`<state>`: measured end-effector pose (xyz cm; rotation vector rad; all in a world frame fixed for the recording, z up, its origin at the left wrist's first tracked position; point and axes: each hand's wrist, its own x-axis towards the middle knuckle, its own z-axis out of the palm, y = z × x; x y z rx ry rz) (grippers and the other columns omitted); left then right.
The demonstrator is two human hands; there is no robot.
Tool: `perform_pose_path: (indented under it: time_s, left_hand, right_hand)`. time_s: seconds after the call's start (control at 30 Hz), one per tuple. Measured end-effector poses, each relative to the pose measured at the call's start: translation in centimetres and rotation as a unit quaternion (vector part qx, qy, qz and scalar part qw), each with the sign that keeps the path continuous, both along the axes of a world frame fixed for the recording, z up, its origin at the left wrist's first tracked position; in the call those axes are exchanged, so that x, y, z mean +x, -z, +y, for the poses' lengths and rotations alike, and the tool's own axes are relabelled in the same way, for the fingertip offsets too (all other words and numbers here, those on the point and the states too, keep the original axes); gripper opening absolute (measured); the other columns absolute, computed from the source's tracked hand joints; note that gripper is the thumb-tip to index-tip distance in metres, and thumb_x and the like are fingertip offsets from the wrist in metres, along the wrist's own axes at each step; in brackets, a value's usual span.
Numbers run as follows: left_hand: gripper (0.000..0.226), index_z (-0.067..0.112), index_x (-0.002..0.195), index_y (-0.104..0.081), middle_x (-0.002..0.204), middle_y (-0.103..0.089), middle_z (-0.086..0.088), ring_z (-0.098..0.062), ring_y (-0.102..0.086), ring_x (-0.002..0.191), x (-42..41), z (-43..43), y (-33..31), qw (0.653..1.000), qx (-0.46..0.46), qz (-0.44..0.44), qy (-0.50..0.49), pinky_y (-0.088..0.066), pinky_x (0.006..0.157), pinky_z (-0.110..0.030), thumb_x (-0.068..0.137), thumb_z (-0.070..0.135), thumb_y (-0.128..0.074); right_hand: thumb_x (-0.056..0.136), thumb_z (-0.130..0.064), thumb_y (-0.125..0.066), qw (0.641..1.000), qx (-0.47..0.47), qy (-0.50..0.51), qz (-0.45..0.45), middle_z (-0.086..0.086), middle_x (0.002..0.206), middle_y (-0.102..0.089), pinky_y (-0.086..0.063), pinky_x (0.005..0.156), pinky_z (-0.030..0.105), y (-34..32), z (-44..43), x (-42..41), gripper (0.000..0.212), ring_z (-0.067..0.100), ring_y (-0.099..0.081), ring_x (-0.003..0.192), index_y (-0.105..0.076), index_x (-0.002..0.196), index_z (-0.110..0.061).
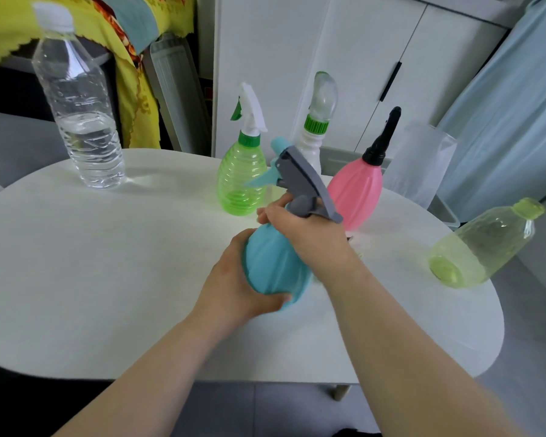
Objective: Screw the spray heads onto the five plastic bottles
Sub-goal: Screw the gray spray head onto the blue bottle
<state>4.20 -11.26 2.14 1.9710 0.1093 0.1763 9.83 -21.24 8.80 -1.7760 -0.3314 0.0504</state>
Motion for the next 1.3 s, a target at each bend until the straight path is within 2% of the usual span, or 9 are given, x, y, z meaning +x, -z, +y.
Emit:
perform_pose_path:
  time_s: [0.07, 0.13, 0.23, 0.33, 0.67, 0.83, 0.9, 1.17, 1.3]
  left_hand:
    - [0.087, 0.035, 0.121, -0.032, 0.096, -0.045, 0.022, -0.01, -0.049, 0.09, 0.0, -0.3, 0.2, 1.0, -0.002, -0.009, -0.003, -0.037, 0.066, -0.019, 0.049, 0.026, -0.08]
    - [0.084, 0.036, 0.119, -0.033, 0.095, -0.045, 0.025, -0.01, -0.05, 0.091, 0.0, -0.2, 0.2, 1.0, -0.009, -0.011, 0.003, -0.038, 0.067, -0.018, 0.05, 0.025, -0.08]
    - [0.081, 0.044, 0.108, -0.029, 0.091, -0.042, 0.031, -0.002, -0.049, 0.084, 0.1, 0.5, -0.1, 1.0, -0.012, 0.002, 0.018, -0.036, 0.064, -0.011, 0.051, 0.025, -0.082]
    - [0.083, 0.048, 0.103, -0.026, 0.092, -0.044, 0.032, 0.007, -0.048, 0.083, 0.1, 0.8, -0.4, 0.999, -0.016, 0.009, 0.032, -0.036, 0.064, -0.009, 0.043, 0.032, -0.08]
    - [0.086, 0.032, 0.12, -0.032, 0.104, -0.047, 0.016, -0.011, -0.05, 0.094, 0.1, -0.8, 0.5, 1.0, -0.017, -0.011, -0.024, -0.04, 0.073, -0.023, 0.049, 0.026, -0.081]
    - [0.083, 0.035, 0.116, -0.033, 0.104, -0.047, 0.016, -0.01, -0.048, 0.093, 0.2, 0.0, 0.5, 1.0, -0.019, -0.004, -0.015, -0.038, 0.07, -0.02, 0.047, 0.027, -0.08]
    - [0.083, 0.034, 0.115, -0.034, 0.104, -0.046, 0.016, -0.01, -0.048, 0.093, 0.3, 0.0, 0.5, 1.0, -0.02, -0.005, -0.021, -0.038, 0.071, -0.021, 0.047, 0.026, -0.081]
    - [0.089, 0.028, 0.122, -0.033, 0.111, -0.046, 0.009, -0.014, -0.05, 0.097, 0.3, -0.4, 0.6, 0.999, -0.023, -0.006, -0.035, -0.04, 0.078, -0.027, 0.047, 0.026, -0.08]
    - [0.088, 0.032, 0.12, -0.033, 0.111, -0.048, 0.01, -0.014, -0.052, 0.097, 0.2, -0.2, 0.6, 0.999, -0.034, -0.005, -0.028, -0.041, 0.076, -0.027, 0.047, 0.026, -0.08]
  right_hand:
    - [0.071, -0.008, -0.057, 0.997, 0.006, 0.074, -0.02, 0.036, 0.078, -0.055, -0.044, 0.051, 0.014, 0.2, 0.6, -0.4, 0.027, 0.022, -0.051, 0.059, -0.048, 0.076, 0.017]
    - [0.073, -0.007, -0.058, 0.997, 0.007, 0.077, -0.022, 0.031, 0.07, -0.046, -0.032, 0.042, 0.007, 0.2, 0.4, -0.6, 0.026, 0.008, -0.041, 0.058, -0.049, 0.079, 0.017]
    - [0.074, -0.01, -0.065, 0.995, 0.004, -0.098, 0.015, 0.006, 0.081, -0.066, -0.043, 0.066, 0.001, -0.7, -0.7, -0.2, 0.008, -0.003, -0.057, 0.071, -0.06, 0.081, -0.01]
    - [0.071, -0.017, -0.062, 0.968, -0.027, -0.246, 0.043, -0.014, 0.106, -0.064, -0.045, 0.097, 0.019, -1.4, -2.8, 0.3, 0.03, 0.001, -0.057, 0.109, -0.059, 0.099, -0.029]
    - [0.071, -0.023, -0.072, 0.989, 0.004, 0.09, -0.116, -0.016, 0.07, -0.062, -0.044, 0.062, 0.013, 1.1, -0.5, -1.8, 0.023, 0.0, -0.055, 0.066, -0.053, 0.07, -0.035]
    - [0.081, -0.022, -0.059, 0.989, -0.001, -0.146, -0.019, -0.021, 0.106, -0.058, -0.044, 0.089, 0.013, -0.3, -2.1, -1.2, 0.025, -0.005, -0.056, 0.101, -0.049, 0.096, -0.04]
    - [0.082, -0.016, -0.055, 0.981, 0.008, -0.191, 0.004, -0.022, 0.102, -0.061, -0.046, 0.084, 0.011, -0.9, -3.0, -0.9, 0.024, -0.01, -0.058, 0.095, -0.054, 0.096, -0.037]
    - [0.077, -0.01, -0.065, 0.995, 0.061, -0.014, -0.075, -0.019, 0.074, -0.057, -0.044, 0.066, 0.007, 0.9, -1.3, -1.4, 0.023, -0.011, -0.054, 0.066, -0.053, 0.079, -0.03]
    - [0.08, -0.03, -0.047, 0.992, 0.042, -0.112, -0.033, -0.022, 0.082, -0.056, -0.04, 0.075, 0.007, 1.1, -1.5, -1.7, 0.013, -0.013, -0.05, 0.078, -0.049, 0.092, -0.033]
